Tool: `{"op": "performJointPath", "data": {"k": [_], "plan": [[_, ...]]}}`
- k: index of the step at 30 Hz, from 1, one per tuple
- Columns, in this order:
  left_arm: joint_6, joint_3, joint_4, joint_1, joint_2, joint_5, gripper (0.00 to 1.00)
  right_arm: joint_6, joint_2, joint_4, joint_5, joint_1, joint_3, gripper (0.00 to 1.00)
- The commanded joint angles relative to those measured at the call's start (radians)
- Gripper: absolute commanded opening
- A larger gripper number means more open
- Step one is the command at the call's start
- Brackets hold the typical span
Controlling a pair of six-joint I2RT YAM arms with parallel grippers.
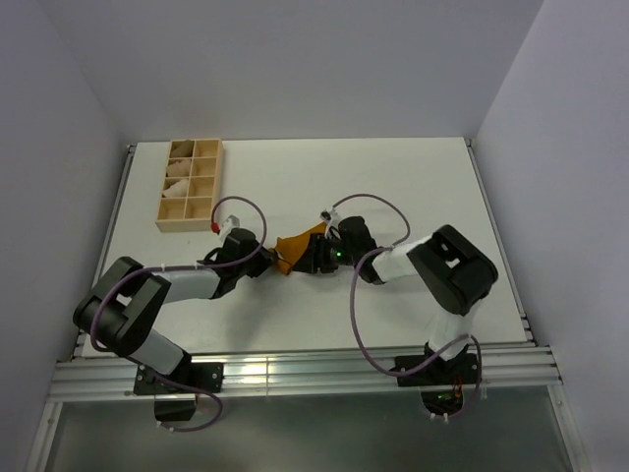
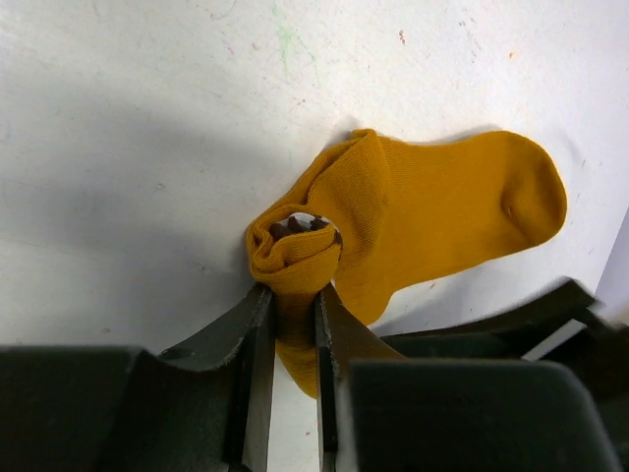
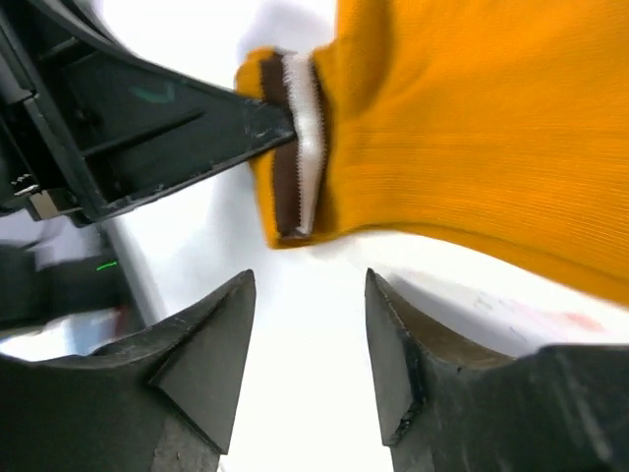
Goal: Roll the socks
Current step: Roll the sock at the center of the board.
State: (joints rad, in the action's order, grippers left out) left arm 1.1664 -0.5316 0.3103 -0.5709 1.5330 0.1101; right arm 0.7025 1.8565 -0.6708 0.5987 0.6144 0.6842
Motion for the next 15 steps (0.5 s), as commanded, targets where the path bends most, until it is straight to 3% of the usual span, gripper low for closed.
{"op": "performJointPath", "data": {"k": [1, 5, 9, 15], "plan": [[-0.030, -0.028, -0.069, -0.004, 0.026, 0.013, 0.09, -0.253, -0.166, 0.221, -0.275, 0.036, -0.008, 0.57], [-0.039, -0.045, -0.088, -0.004, 0.032, 0.007, 0.09, -0.428, -0.246, 0.298, -0.580, 0.184, 0.009, 0.67], [-0.047, -0.056, -0.099, -0.004, 0.039, -0.003, 0.09, -0.590, -0.250, 0.275, -0.839, 0.307, 0.014, 0.69], [-0.057, -0.065, -0.106, -0.004, 0.047, -0.015, 0.09, -0.783, -0.185, 0.145, -1.045, 0.442, -0.002, 0.72]]}}
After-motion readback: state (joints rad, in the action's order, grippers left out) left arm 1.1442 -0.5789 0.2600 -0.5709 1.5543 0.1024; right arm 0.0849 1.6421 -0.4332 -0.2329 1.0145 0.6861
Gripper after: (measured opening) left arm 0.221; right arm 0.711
